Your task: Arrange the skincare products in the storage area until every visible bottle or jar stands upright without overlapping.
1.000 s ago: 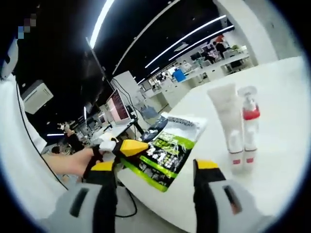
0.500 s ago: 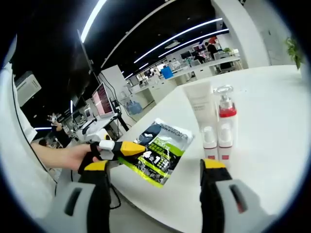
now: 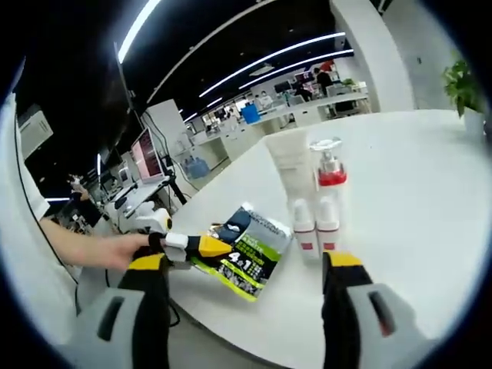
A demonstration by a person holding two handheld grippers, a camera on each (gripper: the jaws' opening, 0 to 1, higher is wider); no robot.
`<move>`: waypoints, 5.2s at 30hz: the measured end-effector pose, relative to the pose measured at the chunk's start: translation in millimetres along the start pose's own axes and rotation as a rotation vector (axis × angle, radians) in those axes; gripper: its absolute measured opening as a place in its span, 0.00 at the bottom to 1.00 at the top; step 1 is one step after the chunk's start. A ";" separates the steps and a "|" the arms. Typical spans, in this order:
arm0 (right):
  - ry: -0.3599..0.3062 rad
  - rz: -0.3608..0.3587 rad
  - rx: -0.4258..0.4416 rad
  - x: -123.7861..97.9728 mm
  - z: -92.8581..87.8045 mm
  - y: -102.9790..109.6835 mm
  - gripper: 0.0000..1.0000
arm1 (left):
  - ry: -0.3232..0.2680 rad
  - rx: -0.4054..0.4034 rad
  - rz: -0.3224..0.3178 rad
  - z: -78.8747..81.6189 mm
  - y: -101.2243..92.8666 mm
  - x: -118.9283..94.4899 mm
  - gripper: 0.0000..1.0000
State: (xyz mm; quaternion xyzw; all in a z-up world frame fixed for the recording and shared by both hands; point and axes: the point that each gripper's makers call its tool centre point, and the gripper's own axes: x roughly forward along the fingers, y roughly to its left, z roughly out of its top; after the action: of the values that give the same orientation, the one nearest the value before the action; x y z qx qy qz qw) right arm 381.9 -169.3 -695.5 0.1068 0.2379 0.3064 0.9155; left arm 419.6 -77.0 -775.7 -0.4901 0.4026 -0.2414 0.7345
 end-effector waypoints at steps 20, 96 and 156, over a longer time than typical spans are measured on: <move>-0.015 -0.058 0.022 -12.9 4.5 -17.4 0.85 | 0.010 0.380 0.257 4.0 42.2 8.6 0.10; -0.069 -0.082 -0.002 -24.8 9.2 -6.1 0.87 | 0.238 1.254 0.335 -1.5 11.9 -8.8 0.66; -0.018 -0.065 -0.072 -20.0 -6.0 -4.9 0.85 | 0.017 1.055 0.403 20.6 6.4 -121.3 0.90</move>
State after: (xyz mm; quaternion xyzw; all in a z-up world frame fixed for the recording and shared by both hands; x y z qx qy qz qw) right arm 367.5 -185.1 -695.0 0.0688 0.2217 0.2838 0.9304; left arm 368.6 27.3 -734.6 0.0318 0.3190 -0.2691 0.9082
